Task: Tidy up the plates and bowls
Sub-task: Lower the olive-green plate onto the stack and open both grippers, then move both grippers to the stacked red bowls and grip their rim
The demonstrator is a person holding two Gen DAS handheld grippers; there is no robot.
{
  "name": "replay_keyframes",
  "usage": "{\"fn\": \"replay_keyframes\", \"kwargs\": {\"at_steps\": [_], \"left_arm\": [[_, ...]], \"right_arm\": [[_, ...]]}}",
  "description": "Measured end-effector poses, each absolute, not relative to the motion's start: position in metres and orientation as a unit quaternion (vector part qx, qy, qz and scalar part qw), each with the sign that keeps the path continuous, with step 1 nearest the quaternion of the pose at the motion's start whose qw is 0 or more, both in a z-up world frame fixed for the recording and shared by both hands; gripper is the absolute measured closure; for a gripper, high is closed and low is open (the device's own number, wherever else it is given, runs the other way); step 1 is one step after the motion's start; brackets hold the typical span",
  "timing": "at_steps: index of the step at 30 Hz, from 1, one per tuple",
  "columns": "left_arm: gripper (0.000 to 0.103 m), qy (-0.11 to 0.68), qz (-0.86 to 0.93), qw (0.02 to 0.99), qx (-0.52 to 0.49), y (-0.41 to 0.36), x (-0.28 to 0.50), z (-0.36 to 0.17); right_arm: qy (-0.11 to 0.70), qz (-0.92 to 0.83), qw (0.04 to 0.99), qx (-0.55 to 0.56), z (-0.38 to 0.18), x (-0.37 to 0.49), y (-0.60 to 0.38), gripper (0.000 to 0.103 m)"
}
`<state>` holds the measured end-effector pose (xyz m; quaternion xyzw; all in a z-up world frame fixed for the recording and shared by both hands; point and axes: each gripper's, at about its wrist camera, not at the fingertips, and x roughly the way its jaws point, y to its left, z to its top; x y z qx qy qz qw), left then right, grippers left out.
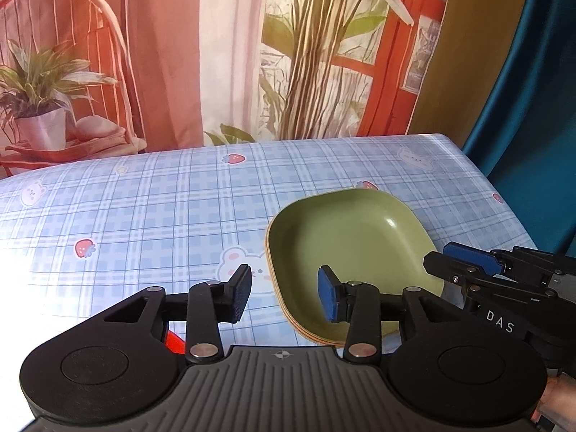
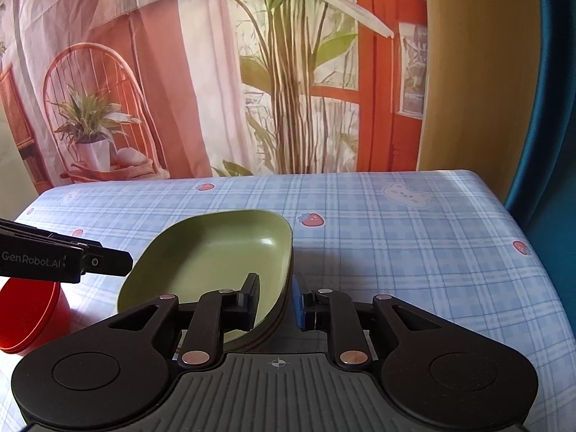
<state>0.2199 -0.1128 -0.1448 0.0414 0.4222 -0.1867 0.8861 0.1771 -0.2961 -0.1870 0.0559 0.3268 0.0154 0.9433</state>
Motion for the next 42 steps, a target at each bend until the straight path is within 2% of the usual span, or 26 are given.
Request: {"fn": "replay_keyframes", "kwargs": {"at_steps": [2,6,11,13,17,18,23,34,42], "left_arm": [[0.049,0.415,-0.188,0.889,0.045,-0.108,0.213,-0.137],[0.037,0.401,-0.191,0.895,0.054,-0.094,0.198,-0.122],[0.005,0.389,-0.194,0.899,0.058,-0.072,0.183,-0.108],[0.004,0.381,-0.196,0.901,0.063,-0.063,0.177,-0.102],[0.0,0.368,-0.193,0.907,0.065,-0.048,0.169,-0.095],[0.0,0.366,-0.193,0.908,0.063,-0.043,0.166,-0.093],[0.0,0.358,-0.182,0.914,0.057,-0.025,0.158,-0.086],[0.0,0.349,-0.153,0.924,0.039,0.017,0.152,-0.083],[0.0,0.369,-0.138,0.919,0.028,0.041,0.154,-0.099]], "right_arm": [[0.325,0.02,0.944,0.058,-0.184,0.171,-0.293,0.078],[0.319,0.027,0.945,0.065,-0.176,0.159,-0.286,0.066],[0.311,0.029,0.947,0.074,-0.169,0.144,-0.275,0.046],[0.312,0.025,0.947,0.073,-0.168,0.139,-0.271,0.037],[0.311,0.017,0.947,0.077,-0.165,0.132,-0.264,0.009],[0.309,0.016,0.948,0.079,-0.164,0.13,-0.263,0.007],[0.304,0.015,0.949,0.083,-0.159,0.122,-0.255,0.001],[0.302,0.022,0.949,0.084,-0.152,0.115,-0.231,0.0],[0.311,0.05,0.946,0.073,-0.159,0.125,-0.193,0.0]]}}
